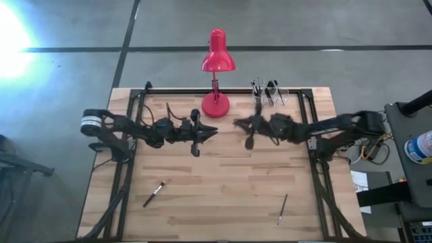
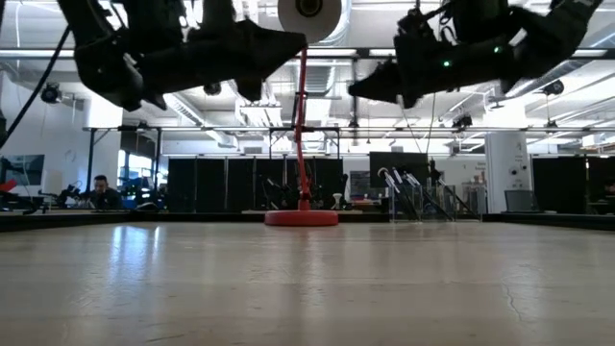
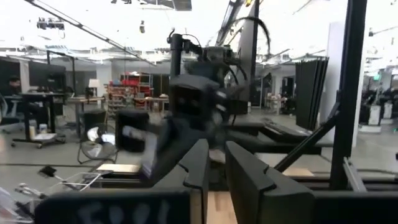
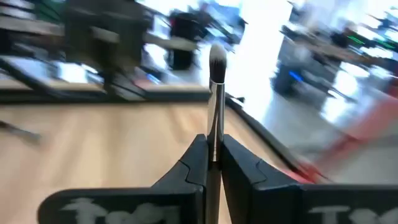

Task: Sort items
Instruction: Put the black foundation brush into the transparent organizer

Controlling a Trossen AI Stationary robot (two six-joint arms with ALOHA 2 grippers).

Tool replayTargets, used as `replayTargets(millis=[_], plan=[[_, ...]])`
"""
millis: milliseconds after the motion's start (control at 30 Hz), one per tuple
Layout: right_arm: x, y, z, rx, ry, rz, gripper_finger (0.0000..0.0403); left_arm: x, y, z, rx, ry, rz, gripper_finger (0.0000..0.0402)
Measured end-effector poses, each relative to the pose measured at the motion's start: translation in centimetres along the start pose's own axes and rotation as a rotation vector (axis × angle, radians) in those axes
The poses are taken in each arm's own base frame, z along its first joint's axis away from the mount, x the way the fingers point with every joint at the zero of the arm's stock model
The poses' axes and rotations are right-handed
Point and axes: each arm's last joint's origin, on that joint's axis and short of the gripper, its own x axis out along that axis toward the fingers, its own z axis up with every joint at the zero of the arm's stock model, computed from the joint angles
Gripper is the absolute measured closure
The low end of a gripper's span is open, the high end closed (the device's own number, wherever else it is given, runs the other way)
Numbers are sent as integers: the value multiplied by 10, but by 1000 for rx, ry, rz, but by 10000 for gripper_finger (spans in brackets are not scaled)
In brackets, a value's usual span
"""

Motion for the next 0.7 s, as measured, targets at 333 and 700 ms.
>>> replayTargets(millis=[333,700], plan=[[-66,-86,22,-32,288,-581,385,-19,-2,6,56,-2,5,351],[-90,-173,-11,92,419,-778,385,-19,-2,5,55,5,5,351]])
